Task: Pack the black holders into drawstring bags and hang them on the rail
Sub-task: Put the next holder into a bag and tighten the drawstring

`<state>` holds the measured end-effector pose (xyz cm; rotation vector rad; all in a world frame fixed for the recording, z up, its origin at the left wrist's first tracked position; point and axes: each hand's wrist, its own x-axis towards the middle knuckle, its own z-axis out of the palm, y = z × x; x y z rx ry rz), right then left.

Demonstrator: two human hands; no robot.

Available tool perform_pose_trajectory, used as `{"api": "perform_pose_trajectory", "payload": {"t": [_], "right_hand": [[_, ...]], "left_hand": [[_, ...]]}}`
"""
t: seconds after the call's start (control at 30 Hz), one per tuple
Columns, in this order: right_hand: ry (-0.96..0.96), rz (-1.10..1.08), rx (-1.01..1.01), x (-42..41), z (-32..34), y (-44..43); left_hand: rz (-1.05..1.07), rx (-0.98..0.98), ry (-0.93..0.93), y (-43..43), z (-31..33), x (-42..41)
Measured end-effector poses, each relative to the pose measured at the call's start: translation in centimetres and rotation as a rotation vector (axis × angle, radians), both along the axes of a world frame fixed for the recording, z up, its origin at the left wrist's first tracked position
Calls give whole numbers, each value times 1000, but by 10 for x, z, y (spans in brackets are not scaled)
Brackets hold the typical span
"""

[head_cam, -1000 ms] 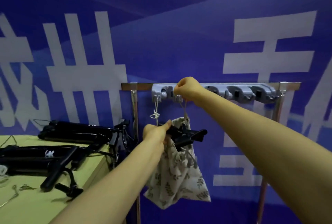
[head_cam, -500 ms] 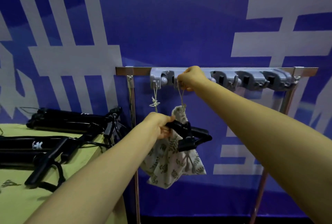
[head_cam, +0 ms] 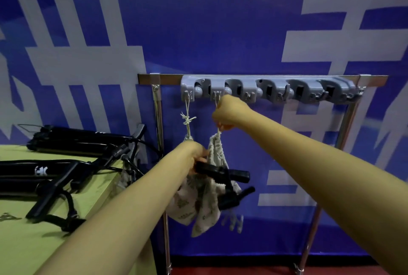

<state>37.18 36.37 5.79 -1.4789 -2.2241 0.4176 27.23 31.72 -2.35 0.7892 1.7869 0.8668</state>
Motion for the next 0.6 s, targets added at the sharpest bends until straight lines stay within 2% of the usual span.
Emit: {"api": "perform_pose_trajectory", "payload": {"t": [0.13,0.27,0.43,0.6], "right_hand": [[-22,106,-91,-7,-7,-13],[-38,203,-168,-21,-8,-29],[-61,242,-76,-53,-4,-54],[37,339,-113,-91,-3,-85]], "left_hand": [[22,93,109,-4,1,-11],[-8,156,-16,-19,16,-14],[89,294,66,-52,44,-40],[217,314,123,-103,59,-86]]}}
